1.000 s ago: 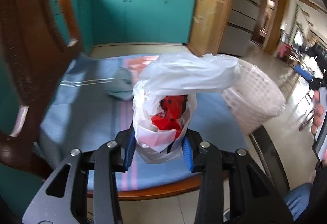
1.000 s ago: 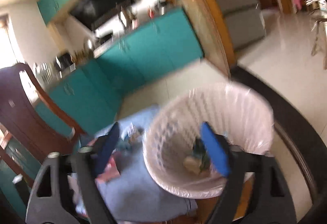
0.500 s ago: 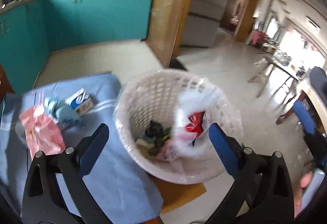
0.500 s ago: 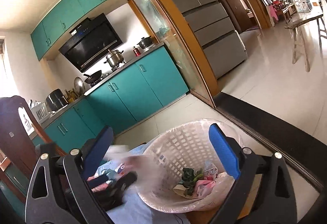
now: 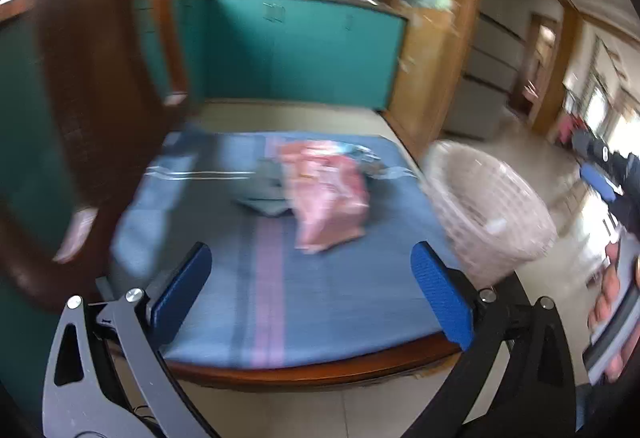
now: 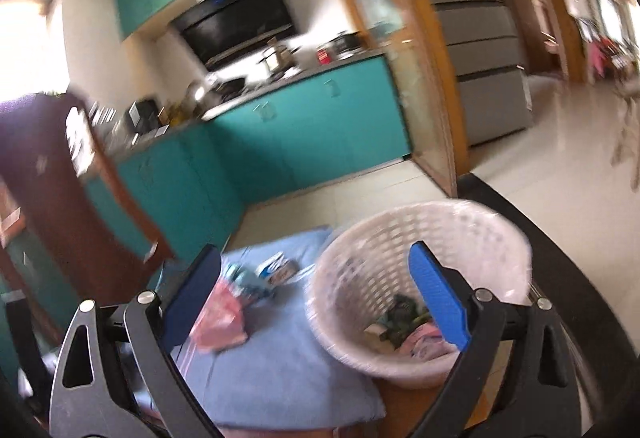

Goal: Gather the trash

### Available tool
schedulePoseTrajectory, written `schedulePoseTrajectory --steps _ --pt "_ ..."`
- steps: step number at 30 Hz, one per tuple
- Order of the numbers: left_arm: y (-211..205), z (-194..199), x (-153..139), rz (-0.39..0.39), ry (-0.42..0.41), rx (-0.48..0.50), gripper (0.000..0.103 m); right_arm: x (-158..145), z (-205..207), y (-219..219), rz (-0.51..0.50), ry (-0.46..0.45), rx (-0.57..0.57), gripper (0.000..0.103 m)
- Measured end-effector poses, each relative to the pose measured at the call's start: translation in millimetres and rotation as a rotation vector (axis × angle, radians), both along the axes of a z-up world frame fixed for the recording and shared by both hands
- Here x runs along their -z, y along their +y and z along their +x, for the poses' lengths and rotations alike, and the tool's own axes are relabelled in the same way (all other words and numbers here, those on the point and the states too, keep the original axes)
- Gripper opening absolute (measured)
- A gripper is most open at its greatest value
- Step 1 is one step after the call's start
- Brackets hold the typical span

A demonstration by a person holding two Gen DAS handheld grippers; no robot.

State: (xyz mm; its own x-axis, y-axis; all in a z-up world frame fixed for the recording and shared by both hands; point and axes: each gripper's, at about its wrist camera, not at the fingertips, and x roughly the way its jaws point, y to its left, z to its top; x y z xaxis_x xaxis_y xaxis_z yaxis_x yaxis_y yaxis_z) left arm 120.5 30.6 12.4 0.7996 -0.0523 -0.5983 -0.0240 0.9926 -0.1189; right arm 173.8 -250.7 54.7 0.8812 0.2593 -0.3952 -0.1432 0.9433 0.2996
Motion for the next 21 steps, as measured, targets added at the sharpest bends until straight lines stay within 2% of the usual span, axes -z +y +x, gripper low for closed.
schedulePoseTrajectory --steps 3,7,11,21 --pt "24 -4 4 -0.022 -0.007 -0.058 0.099 6 -11 41 -0.093 0.003 -0.078 0.093" --pt "27 -1 9 -0.005 0.011 -0.034 0.099 15 -15 71 -0.158 0.014 -0.130 0.093" --pt "23 2 14 -0.052 0.033 -0.010 0.099 19 -10 76 -0.156 0.023 -0.129 0.093" --pt "10 0 15 -0.048 0.038 0.022 0.099 25 -13 77 -0.163 0.034 -0.121 0.093"
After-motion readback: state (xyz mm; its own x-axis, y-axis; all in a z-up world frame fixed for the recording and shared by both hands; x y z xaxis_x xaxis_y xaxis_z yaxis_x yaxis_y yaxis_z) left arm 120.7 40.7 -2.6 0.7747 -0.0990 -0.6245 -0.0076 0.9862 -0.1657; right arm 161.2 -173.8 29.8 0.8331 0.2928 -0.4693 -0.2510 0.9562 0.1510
